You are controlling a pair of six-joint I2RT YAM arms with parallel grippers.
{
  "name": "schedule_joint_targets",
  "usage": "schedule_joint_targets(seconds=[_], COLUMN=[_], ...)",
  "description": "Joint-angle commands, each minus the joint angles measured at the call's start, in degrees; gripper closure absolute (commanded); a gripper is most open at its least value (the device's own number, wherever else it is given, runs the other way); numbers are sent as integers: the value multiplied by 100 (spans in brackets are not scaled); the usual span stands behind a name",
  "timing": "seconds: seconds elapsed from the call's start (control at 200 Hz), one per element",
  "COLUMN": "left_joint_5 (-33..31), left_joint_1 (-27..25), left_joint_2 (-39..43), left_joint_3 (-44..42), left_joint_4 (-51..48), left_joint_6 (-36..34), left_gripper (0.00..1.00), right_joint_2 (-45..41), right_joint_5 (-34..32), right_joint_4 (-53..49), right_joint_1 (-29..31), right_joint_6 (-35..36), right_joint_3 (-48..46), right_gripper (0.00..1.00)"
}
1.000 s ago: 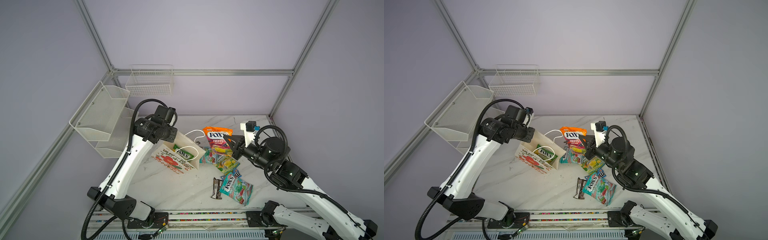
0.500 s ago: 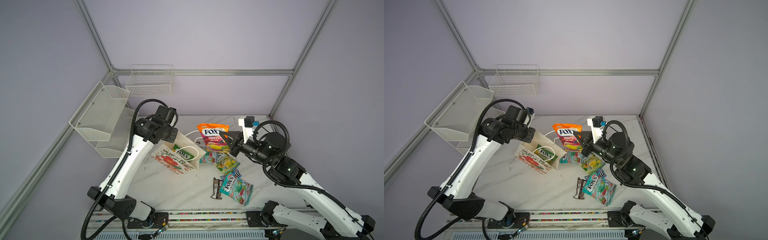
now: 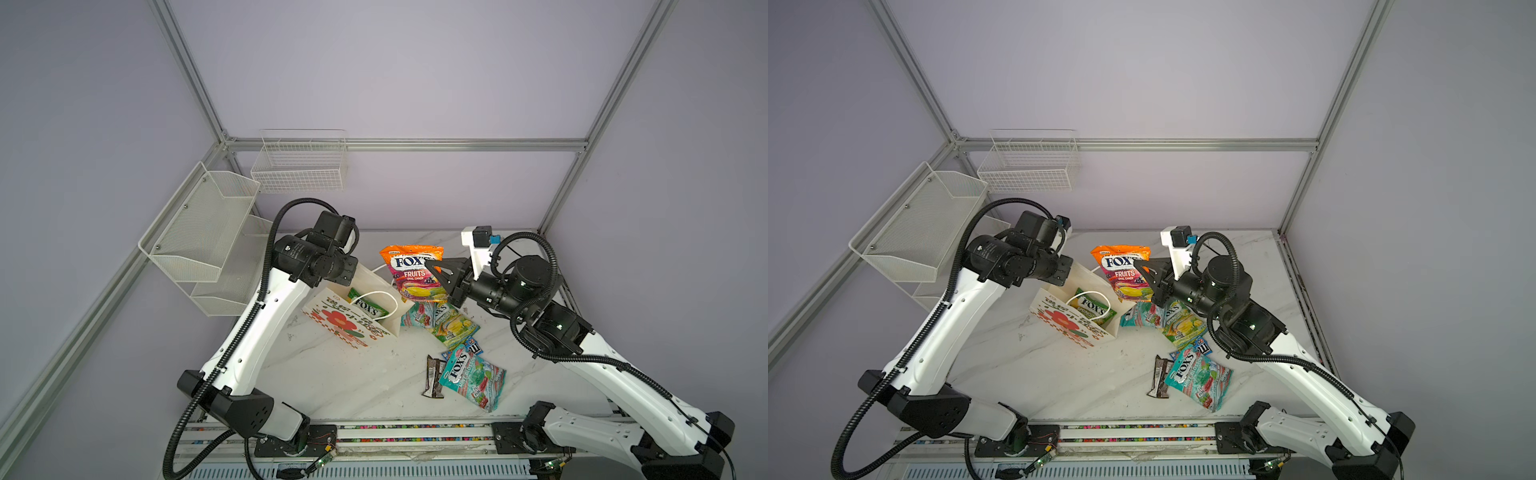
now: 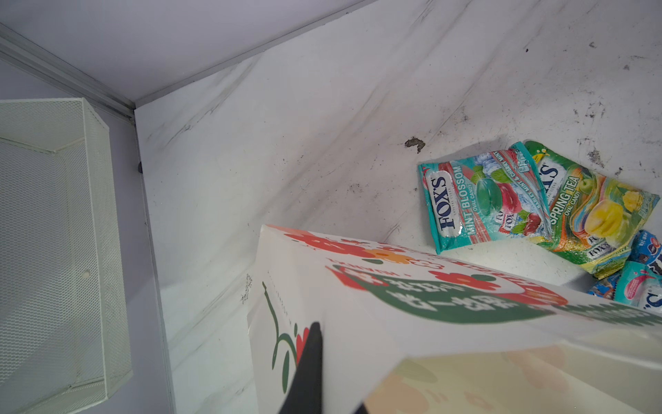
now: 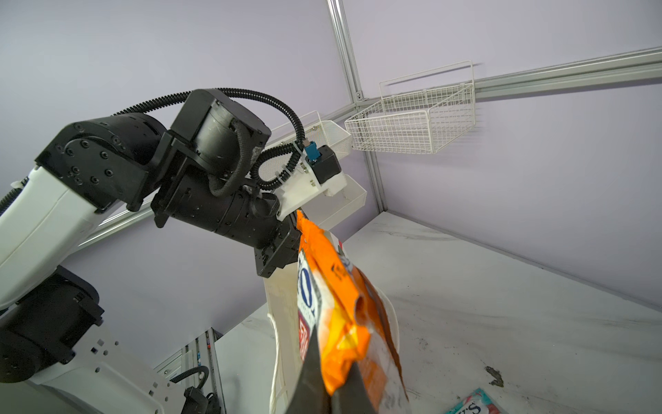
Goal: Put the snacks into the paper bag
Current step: 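Lower the orange candy bag into the paper bag held by the left gripper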
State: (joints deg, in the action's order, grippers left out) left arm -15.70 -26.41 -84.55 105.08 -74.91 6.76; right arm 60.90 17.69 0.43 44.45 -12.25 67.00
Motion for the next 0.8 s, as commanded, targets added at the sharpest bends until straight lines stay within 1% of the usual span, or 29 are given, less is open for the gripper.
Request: schedule_joint_targets(seconds=[0.0,0.32,0.525,0.795], left_joint_5=[-81,-116,-124,-143], left_joint_1=[-54,-81,-110,-136], left_joint_2=[19,22,18,50], left_joint_3=[628,663,663,656], left_joint_4=[120,82,82,65], left_joint_6=[40,44,44,36], left_gripper=[100,100,100,100], right_joint_2=[71,461,666,893], right_joint_5=[92,-2,-243,-478], right_joint_4=[482,554,547,529], right_joint_1=[72,287,565,751], right_joint_6=[-93,-93,-27,-23], right_joint_3=[229,322,376,476], right_gripper=[100,100,100,100])
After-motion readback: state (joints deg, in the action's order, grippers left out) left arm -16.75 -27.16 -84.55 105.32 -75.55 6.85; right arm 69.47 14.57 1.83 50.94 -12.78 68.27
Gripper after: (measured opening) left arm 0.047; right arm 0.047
